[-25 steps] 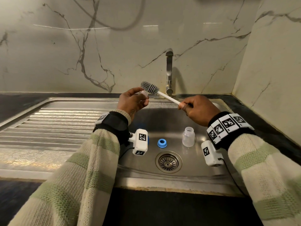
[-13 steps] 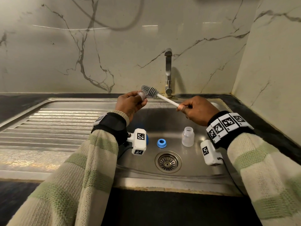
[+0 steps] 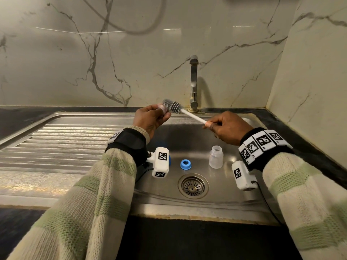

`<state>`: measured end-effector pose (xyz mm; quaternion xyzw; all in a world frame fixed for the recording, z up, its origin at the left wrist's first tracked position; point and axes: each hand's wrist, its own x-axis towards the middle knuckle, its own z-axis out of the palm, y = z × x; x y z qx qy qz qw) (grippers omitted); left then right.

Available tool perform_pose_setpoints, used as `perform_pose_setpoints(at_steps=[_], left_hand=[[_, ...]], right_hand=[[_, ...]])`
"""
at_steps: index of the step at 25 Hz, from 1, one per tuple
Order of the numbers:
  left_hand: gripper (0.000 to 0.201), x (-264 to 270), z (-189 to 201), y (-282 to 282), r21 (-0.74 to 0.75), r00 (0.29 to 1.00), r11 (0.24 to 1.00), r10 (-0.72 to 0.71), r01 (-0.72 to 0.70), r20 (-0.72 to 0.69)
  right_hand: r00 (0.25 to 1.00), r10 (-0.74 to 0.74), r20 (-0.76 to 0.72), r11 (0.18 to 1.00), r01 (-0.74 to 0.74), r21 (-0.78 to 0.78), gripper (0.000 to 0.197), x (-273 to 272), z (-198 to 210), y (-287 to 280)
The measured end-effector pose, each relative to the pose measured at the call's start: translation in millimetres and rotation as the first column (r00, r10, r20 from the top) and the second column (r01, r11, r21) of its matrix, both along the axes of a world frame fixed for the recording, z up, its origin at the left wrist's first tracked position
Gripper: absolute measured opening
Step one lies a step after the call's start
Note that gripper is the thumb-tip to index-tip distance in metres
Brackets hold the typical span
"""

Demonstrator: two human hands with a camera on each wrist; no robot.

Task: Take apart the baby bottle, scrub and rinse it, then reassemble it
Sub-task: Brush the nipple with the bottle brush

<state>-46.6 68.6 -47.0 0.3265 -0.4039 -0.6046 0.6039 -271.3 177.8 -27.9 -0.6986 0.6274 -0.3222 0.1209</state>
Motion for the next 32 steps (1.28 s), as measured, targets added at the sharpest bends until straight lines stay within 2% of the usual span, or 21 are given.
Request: perform_pose_setpoints(at_steps=[4, 12, 19, 25, 28, 32], left_hand=[[0.007, 1.1, 0.4, 1.4, 0.009, 1.000, 1.000, -0.008, 0.008, -0.012], [0.015, -0.3, -3.9, -3.4, 0.013, 0.996, 1.000, 0.021, -0.022, 0.086], [0.023, 0.6, -0.4, 1.8, -0.007, 0.999, 1.000, 0.007, -0.006, 0.043], [0.011, -0.4, -0.6, 2.4, 0.034, 1.000, 0.999, 0.003, -0.003, 0.022], [0.021, 0.0, -1.0, 0.5, 0.046, 1.000, 0.999, 0.020, -0.020, -0.015], [0.018, 0.8, -0.3, 1.2, 0.021, 1.000, 1.000, 0.007, -0.007, 0.005]], right_hand=[[0.999, 0.027, -0.030, 1.000, -0.027, 0.006, 0.022, 1.9, -0.4, 2.3], [1.000, 0.014, -0.020, 1.000, -0.014, 0.024, 0.021, 1.1, -0.5, 2.7], [1.000, 0.004, -0.005, 0.999, -0.004, 0.045, 0.022, -0.2, -1.2, 1.7], [0.999, 0.032, 0.029, 0.996, -0.035, 0.086, 0.019, 2.9, -1.3, 4.8], [1.000, 0.001, 0.000, 0.998, -0.001, 0.063, 0.020, 0.8, -0.7, 4.5], [1.000, -0.003, 0.026, 0.997, 0.001, 0.080, 0.021, 0.7, -2.5, 3.1]])
